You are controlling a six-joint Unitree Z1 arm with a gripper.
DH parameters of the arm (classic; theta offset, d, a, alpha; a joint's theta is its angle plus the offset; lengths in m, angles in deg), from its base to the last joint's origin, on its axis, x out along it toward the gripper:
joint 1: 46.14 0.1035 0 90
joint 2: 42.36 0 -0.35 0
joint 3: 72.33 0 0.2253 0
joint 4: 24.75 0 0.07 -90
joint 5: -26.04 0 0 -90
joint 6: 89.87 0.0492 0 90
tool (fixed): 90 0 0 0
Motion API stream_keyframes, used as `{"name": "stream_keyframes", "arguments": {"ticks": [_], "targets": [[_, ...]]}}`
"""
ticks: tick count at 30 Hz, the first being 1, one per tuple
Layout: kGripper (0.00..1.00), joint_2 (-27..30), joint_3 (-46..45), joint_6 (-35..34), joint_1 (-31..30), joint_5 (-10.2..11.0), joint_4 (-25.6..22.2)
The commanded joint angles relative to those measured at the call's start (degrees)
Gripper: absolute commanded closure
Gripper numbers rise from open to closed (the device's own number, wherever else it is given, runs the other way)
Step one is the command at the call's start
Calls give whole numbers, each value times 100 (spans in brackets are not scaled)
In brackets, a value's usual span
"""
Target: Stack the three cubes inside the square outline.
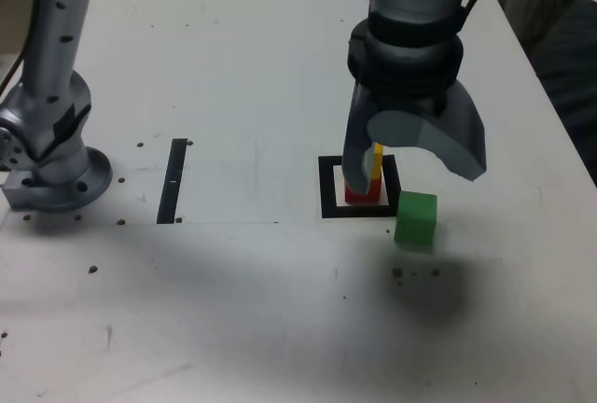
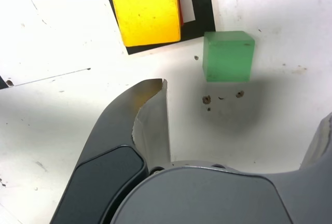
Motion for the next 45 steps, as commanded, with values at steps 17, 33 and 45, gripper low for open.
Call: {"name": "stream_keyframes", "arguments": {"ticks": [17, 33, 45], "targets": [[2, -541, 57, 54, -18, -248, 123], [7, -1034, -65, 217, 134, -371, 449], [19, -1220, -100, 341, 209, -323, 669]]}}
